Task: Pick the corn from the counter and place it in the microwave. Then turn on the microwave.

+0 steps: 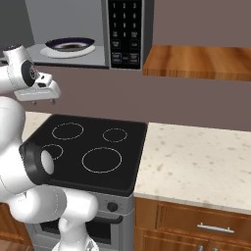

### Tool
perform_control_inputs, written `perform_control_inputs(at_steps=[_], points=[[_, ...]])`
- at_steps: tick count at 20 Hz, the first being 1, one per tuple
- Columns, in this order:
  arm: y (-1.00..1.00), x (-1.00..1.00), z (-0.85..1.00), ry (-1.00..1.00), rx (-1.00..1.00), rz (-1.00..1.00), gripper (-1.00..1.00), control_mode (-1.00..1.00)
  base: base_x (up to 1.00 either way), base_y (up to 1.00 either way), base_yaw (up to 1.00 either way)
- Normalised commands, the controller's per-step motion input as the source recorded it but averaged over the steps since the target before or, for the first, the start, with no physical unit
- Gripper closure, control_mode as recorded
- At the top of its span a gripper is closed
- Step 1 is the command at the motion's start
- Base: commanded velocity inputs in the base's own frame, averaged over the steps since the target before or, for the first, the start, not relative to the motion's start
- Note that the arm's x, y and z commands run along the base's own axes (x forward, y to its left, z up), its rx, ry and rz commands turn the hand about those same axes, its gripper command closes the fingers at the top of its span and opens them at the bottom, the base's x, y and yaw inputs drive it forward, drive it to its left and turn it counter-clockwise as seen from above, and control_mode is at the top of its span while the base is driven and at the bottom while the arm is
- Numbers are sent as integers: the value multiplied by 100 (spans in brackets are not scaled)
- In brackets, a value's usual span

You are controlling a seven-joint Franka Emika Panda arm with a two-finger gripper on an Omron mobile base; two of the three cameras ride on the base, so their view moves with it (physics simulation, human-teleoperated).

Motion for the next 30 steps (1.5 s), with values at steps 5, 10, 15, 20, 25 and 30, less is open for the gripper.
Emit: perform_control_inputs(at_steps=[5,10,15,20,25,30], points=[[-1,11,-23,3,-1,0,-100,-100,0,0,0],[0,11,-20,9,0,0,-100,-100,0,0,0],[0,15,-22,10,0,0,-100,-100,0,0,0],[4,16,-27,8,0,0,-100,-100,0,0,0],[11,12,-29,5,0,0,-100,-100,0,0,0],[13,11,-26,4,0,0,-100,-100,0,0,0]])
